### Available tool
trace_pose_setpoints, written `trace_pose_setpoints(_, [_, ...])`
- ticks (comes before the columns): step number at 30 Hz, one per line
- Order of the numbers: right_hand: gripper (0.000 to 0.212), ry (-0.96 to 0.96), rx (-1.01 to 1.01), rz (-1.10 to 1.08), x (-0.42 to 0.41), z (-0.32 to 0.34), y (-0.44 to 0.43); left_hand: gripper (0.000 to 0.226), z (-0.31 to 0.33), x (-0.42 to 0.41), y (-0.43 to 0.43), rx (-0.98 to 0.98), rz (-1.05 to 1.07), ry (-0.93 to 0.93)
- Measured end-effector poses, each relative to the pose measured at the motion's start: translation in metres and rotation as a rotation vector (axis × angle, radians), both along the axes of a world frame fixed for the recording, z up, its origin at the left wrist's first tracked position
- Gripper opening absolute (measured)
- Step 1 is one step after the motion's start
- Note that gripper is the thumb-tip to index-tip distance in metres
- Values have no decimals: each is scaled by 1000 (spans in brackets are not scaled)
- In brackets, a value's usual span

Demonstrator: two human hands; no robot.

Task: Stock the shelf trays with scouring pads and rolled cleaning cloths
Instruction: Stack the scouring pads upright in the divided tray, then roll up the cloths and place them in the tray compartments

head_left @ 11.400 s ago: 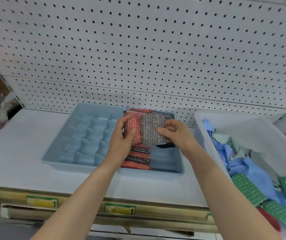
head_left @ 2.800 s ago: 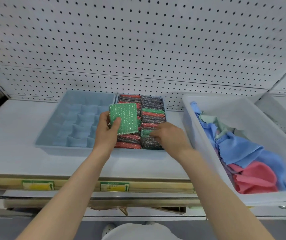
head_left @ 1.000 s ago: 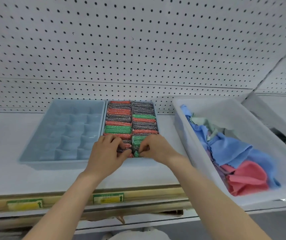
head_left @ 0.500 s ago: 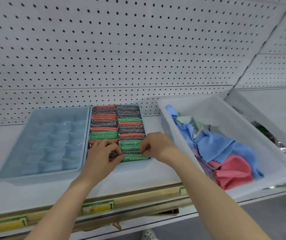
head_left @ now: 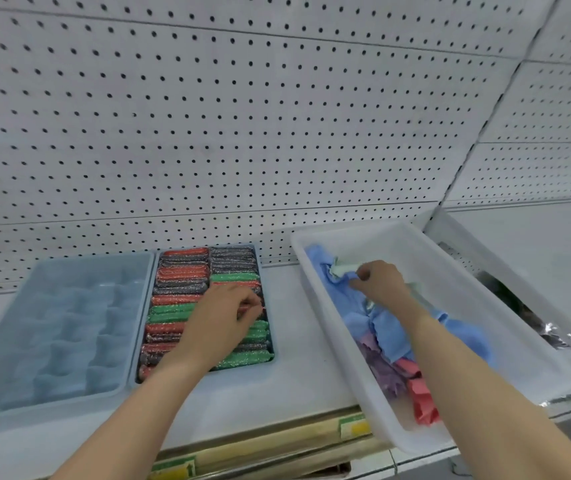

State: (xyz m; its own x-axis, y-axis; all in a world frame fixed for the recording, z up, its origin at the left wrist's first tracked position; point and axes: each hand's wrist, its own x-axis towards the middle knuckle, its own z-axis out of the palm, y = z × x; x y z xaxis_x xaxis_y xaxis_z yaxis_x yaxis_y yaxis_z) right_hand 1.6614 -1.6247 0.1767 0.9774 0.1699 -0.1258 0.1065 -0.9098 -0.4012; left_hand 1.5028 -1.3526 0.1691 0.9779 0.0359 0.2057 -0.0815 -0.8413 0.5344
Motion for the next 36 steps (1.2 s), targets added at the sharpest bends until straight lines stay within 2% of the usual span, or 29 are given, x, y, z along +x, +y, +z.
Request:
trace_pose_setpoints(2, [45, -57, 216, 1, 5, 24, 4, 12, 12, 12, -5, -5, -27, -4])
trace_pose_setpoints(5, [41, -58, 429, 97, 10, 72, 8, 18, 35, 29, -16, -45, -76, -19])
trace_pose_setpoints(8, [24, 39, 683, 249, 5, 121, 15, 40, 67, 49, -30, -165, -93, -44])
trace_pose_setpoints(10, [22, 128, 772, 380, -4, 152, 23, 61, 93, 64, -37, -287, -121, -71])
trace_pose_setpoints(13, [18, 181, 747, 572, -17, 192, 36, 76, 132, 81, -42, -428, -231, -58])
trace_pose_setpoints(16, [13, 105, 700, 585, -19, 215, 47, 52, 159, 92, -36, -506, -280, 11])
trace_pose_setpoints(18, [11, 32, 681, 557, -16, 222, 52, 52, 166, 92, -27, -577, -286, -2])
trace_pose_setpoints(20, [9, 32, 675, 538, -10, 223, 54, 44, 170, 87, -16, -636, -244, -22])
trace_pose_setpoints(23, [7, 64, 680, 559, -9, 222, 64, 13, 175, 78, -5, -689, -208, -33])
trace_pose_setpoints(24, [7, 64, 696, 578, -10, 221, 72, 9, 178, 76, -4, -671, -199, -38])
trace_pose_setpoints(28, [16, 57, 748, 600, -11, 213, 99, 17, 182, 76, 5, -632, -88, -125])
trace_pose_setpoints(31, [24, 130, 578, 619, -3, 193, 103, 19, 189, 70, 21, -727, -9, -211])
trace_pose_setpoints(33, [25, 156, 546, 619, 1, 180, 103, 15, 193, 66, 34, -750, 46, -251])
trace_pose_setpoints(36, [26, 153, 659, 584, -3, 175, 110, 14, 194, 62, 49, -734, 100, -270])
